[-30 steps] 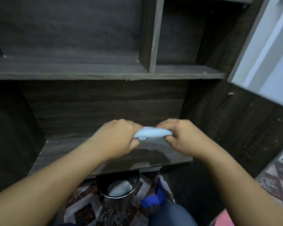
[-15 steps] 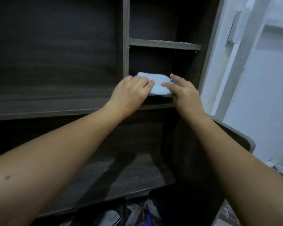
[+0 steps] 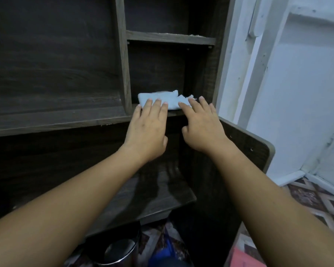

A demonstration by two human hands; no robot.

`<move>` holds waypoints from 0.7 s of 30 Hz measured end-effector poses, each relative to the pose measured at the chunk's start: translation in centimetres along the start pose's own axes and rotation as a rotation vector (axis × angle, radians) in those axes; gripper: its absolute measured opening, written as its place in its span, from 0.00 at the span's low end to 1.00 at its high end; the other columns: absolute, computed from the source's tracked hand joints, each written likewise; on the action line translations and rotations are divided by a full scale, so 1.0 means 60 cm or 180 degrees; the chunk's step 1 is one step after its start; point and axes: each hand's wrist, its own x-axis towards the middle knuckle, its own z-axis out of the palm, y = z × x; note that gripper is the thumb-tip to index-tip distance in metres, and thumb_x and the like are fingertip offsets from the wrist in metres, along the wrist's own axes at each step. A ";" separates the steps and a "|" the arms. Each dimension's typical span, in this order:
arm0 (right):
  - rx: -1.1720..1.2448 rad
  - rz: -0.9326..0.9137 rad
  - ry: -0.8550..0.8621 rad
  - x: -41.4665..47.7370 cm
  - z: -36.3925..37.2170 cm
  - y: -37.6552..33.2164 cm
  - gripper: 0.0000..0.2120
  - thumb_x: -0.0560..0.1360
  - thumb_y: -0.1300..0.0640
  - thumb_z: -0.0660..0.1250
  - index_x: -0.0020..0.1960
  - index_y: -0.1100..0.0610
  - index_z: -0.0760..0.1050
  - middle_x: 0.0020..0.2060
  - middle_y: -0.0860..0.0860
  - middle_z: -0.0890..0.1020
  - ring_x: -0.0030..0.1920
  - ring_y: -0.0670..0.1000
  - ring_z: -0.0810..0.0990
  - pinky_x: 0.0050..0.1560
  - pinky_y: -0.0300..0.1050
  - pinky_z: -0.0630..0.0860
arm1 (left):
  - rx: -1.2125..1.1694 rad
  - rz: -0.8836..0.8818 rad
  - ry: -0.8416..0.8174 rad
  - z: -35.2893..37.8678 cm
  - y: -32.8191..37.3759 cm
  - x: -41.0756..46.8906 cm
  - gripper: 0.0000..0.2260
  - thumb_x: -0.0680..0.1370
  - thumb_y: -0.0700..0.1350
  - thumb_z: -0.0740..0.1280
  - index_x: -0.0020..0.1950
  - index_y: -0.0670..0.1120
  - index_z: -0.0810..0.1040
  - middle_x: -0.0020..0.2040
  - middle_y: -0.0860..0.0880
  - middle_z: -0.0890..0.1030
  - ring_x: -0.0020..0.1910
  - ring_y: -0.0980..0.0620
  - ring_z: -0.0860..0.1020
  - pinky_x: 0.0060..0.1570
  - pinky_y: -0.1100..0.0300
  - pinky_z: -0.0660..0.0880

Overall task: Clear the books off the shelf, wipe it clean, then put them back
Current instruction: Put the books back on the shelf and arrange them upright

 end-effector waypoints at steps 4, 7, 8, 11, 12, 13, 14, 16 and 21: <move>0.0215 0.0206 -0.0145 -0.112 -0.025 0.003 0.29 0.76 0.54 0.63 0.75 0.50 0.62 0.75 0.53 0.62 0.76 0.55 0.56 0.74 0.52 0.56 | -0.0570 0.0063 0.0361 0.005 0.061 -0.086 0.29 0.71 0.49 0.68 0.71 0.44 0.68 0.67 0.44 0.73 0.67 0.45 0.70 0.65 0.46 0.67; 0.0304 0.0368 -0.0272 -0.205 -0.031 0.019 0.24 0.75 0.55 0.63 0.72 0.51 0.68 0.70 0.52 0.69 0.69 0.54 0.67 0.66 0.51 0.70 | -0.0906 0.0226 0.0315 0.016 0.111 -0.139 0.23 0.71 0.50 0.67 0.65 0.46 0.73 0.58 0.48 0.76 0.57 0.47 0.75 0.55 0.50 0.71; 0.0254 0.0396 -0.0321 -0.237 -0.032 0.028 0.23 0.75 0.55 0.62 0.70 0.51 0.70 0.66 0.51 0.72 0.65 0.53 0.70 0.61 0.50 0.73 | -0.1009 0.0335 0.0272 0.020 0.130 -0.154 0.21 0.71 0.50 0.67 0.63 0.47 0.74 0.56 0.49 0.77 0.54 0.48 0.75 0.52 0.51 0.71; 0.0030 0.0618 -0.0657 -0.333 -0.034 0.063 0.20 0.75 0.54 0.62 0.67 0.49 0.72 0.58 0.51 0.77 0.57 0.54 0.76 0.51 0.49 0.76 | -0.1357 0.0714 0.0143 0.037 0.199 -0.192 0.16 0.72 0.50 0.67 0.58 0.47 0.76 0.50 0.49 0.77 0.47 0.49 0.75 0.45 0.53 0.71; -0.0077 0.0696 -0.0749 -0.354 -0.033 0.076 0.19 0.76 0.54 0.62 0.66 0.48 0.72 0.57 0.51 0.78 0.57 0.55 0.77 0.51 0.49 0.76 | -0.1440 0.0835 0.0124 0.043 0.218 -0.199 0.15 0.72 0.50 0.67 0.56 0.47 0.76 0.49 0.49 0.77 0.46 0.49 0.75 0.43 0.54 0.70; -0.0189 0.0780 -0.0859 -0.383 -0.031 0.093 0.18 0.76 0.53 0.61 0.66 0.47 0.73 0.57 0.51 0.79 0.56 0.55 0.78 0.50 0.50 0.76 | -0.1519 0.0971 0.0091 0.051 0.246 -0.208 0.14 0.71 0.50 0.67 0.55 0.47 0.77 0.47 0.49 0.77 0.44 0.49 0.75 0.41 0.54 0.70; -0.0271 0.0835 -0.0929 -0.406 -0.027 0.109 0.18 0.76 0.53 0.61 0.65 0.47 0.73 0.56 0.51 0.79 0.55 0.55 0.78 0.50 0.49 0.75 | -0.1566 0.1074 0.0028 0.058 0.269 -0.214 0.14 0.71 0.50 0.67 0.54 0.46 0.77 0.46 0.49 0.76 0.43 0.48 0.75 0.40 0.54 0.70; -0.0332 0.0930 -0.1094 -0.449 -0.011 0.140 0.17 0.76 0.54 0.62 0.65 0.47 0.74 0.56 0.51 0.80 0.54 0.55 0.79 0.49 0.49 0.76 | -0.1589 0.1251 -0.0174 0.076 0.310 -0.226 0.14 0.70 0.49 0.66 0.52 0.46 0.77 0.45 0.48 0.76 0.43 0.46 0.76 0.39 0.52 0.72; -0.0304 0.1253 -0.1520 -0.557 0.066 0.226 0.18 0.76 0.56 0.61 0.65 0.49 0.73 0.57 0.51 0.78 0.57 0.56 0.75 0.51 0.48 0.72 | -0.1595 0.1701 -0.0936 0.144 0.416 -0.254 0.12 0.69 0.48 0.67 0.51 0.46 0.76 0.45 0.49 0.76 0.43 0.46 0.75 0.39 0.53 0.71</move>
